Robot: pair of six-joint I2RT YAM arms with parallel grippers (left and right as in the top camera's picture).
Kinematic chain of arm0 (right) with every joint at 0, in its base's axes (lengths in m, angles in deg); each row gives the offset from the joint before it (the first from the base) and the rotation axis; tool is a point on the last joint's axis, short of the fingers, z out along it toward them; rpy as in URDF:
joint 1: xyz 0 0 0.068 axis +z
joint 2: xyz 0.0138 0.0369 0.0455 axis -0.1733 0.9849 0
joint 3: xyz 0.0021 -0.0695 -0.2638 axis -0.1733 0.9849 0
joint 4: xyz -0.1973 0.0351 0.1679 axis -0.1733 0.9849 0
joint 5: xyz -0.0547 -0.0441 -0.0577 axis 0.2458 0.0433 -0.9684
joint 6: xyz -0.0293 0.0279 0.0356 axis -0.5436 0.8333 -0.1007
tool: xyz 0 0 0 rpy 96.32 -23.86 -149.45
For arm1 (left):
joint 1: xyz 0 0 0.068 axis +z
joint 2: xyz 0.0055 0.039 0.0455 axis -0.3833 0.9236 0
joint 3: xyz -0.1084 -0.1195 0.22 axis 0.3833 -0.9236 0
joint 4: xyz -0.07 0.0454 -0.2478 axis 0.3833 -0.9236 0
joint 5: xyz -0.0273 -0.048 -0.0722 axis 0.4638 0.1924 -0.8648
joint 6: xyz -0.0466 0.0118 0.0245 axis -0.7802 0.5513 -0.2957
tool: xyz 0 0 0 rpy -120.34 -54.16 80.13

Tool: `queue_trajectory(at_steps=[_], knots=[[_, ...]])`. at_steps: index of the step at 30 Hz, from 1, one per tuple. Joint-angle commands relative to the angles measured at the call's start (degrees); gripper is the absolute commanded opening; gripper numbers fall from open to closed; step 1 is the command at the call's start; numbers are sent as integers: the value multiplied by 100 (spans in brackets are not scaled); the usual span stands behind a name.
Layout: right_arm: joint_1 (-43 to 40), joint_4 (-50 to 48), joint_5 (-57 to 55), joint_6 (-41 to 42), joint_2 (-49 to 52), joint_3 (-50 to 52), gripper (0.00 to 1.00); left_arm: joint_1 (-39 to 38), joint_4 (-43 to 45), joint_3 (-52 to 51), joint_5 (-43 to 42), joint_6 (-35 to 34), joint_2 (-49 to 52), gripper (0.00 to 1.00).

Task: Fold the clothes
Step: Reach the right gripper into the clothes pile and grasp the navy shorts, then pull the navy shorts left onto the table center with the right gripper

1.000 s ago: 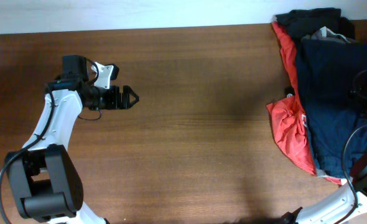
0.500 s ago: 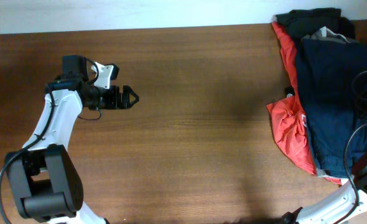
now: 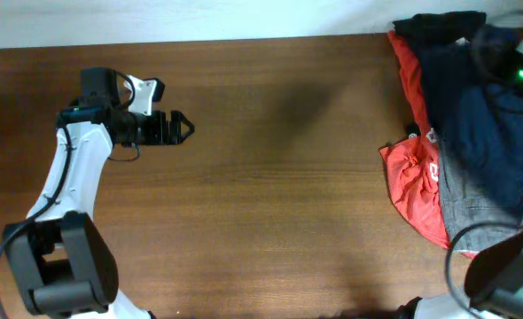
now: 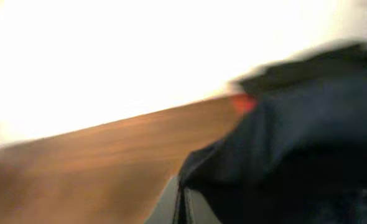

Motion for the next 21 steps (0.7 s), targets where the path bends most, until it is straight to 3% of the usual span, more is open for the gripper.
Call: queue_trajectory(at_steps=[1, 11, 21], knots=[[868, 50, 459, 46, -223, -90, 4, 155, -33, 378, -103, 11, -669, 99], [3534, -518, -24, 46, -203, -92, 4, 1139, -42, 649, -103, 11, -1930, 99], [4590, -555, -37, 90, -203, -92, 4, 1405, -168, 649, -105, 11, -2135, 99]])
